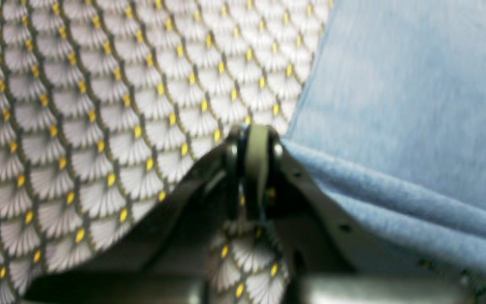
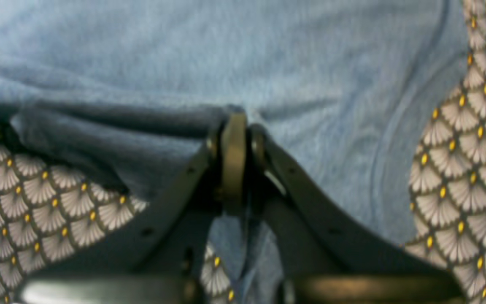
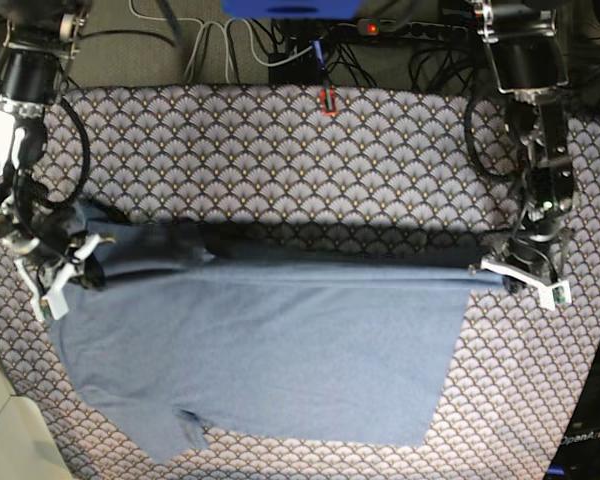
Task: Fold the T-shirt properly
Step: 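Lift the shoulder edge and fold it over toward the hem with both grippers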
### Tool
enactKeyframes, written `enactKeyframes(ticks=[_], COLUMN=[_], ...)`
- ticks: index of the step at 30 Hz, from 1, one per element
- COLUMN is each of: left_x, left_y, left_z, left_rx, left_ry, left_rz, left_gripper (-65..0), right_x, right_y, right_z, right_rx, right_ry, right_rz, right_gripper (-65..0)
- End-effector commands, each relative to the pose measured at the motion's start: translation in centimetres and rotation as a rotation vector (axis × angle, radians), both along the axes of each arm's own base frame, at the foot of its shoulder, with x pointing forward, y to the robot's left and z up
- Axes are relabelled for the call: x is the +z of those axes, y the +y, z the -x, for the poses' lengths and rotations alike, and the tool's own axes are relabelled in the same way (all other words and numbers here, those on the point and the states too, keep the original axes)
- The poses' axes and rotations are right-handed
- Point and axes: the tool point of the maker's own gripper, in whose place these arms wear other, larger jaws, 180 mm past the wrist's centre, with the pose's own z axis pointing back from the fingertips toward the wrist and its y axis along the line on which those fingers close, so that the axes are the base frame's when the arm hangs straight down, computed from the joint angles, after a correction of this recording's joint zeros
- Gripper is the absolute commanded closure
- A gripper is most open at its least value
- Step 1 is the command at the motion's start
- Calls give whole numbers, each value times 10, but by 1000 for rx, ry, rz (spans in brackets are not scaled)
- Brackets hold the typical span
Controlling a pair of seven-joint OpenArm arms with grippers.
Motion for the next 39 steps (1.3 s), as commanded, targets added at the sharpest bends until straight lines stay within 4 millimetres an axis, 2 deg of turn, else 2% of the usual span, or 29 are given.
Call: enactKeyframes(ticks=[1,6,11,14,17,28,32,34,39], left_x=[19,21,16,7,5,5,18,26,35], left_y=[8,5,-16,-19,-19,-18,-20,-26,-41], left_z=[-10,-14,-16,-8,-7,-7,-20,-28,-40], left_rx=[9,8,-60,-61,-61,-59,-61,-85,-127], left_ry=[-53,-61,-46,-24,-22,-24,-58,-73,-93], left_rz=[-26,-19,-33,-27,-25,-27,-26,-37,-45], left_gripper=[-3,-3,-3,-3,-3,-3,-3,-3,-3], right_x=[19,36,43,40,33,2,3,1,10], right_y=[-10,-21,-32,-38,-46,-22,-26,-23,-36], right_z=[-13,-29,-29,-26,-22,-17,-18,-18,-25], right_rx=[-7,-14,-18,-22,-32,83,81,81,31], right_ry=[-52,-83,-90,-76,-47,9,-28,-25,-42], right_rz=[19,39,70,104,168,319,354,367,399], right_gripper=[0,0,0,0,0,0,0,0,0])
